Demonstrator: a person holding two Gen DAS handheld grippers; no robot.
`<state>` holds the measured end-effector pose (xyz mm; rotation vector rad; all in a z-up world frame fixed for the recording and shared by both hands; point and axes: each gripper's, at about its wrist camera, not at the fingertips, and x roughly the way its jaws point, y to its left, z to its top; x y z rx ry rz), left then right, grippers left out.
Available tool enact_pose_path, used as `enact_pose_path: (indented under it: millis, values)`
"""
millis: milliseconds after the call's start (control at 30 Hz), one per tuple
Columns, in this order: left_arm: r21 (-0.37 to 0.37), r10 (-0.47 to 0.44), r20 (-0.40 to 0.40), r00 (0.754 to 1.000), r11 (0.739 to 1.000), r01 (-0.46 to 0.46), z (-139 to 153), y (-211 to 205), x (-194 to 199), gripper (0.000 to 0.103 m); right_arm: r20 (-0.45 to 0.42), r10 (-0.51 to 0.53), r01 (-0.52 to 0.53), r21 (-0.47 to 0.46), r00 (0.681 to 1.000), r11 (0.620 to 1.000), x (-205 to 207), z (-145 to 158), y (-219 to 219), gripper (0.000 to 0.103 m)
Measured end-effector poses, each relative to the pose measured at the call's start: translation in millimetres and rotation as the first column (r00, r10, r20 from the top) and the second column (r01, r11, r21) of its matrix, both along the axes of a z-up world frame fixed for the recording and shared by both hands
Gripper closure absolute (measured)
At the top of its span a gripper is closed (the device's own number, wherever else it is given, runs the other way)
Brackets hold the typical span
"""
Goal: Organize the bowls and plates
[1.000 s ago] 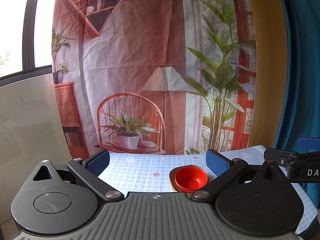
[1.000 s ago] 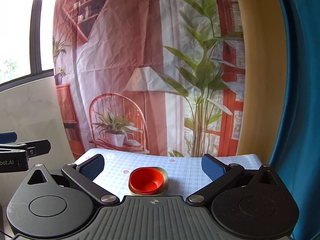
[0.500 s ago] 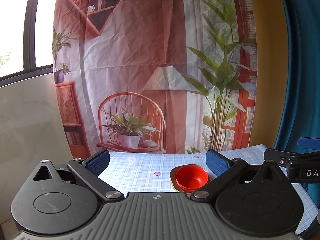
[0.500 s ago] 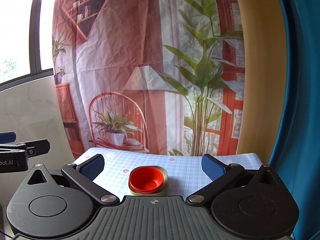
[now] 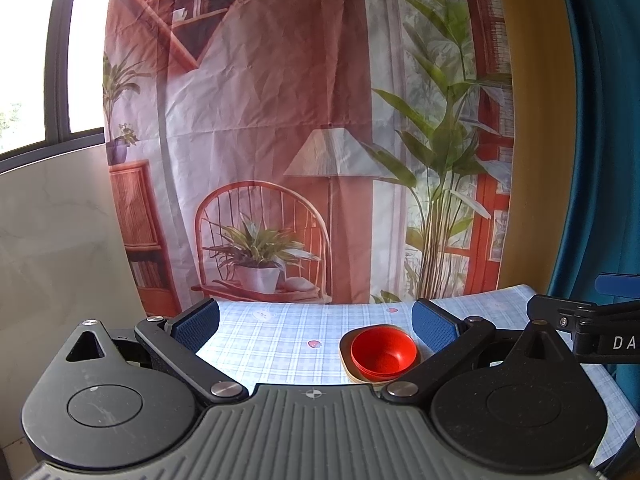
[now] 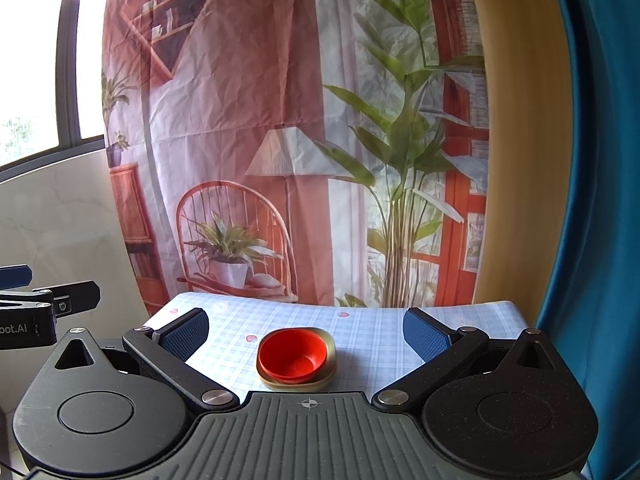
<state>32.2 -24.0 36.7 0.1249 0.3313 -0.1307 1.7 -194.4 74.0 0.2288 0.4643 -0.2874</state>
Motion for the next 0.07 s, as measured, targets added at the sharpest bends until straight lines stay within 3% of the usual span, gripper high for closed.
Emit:
enact_pose_path:
  millis: [67]
  values:
    - [-0.001, -0.002, -0.002, 1.000, 1.000, 0.002, -0.2, 0.3, 0.4, 0.000, -0.001, -0.001, 0.001, 0.001, 1.000, 1.000, 0.0, -0.6, 0.1, 0.000]
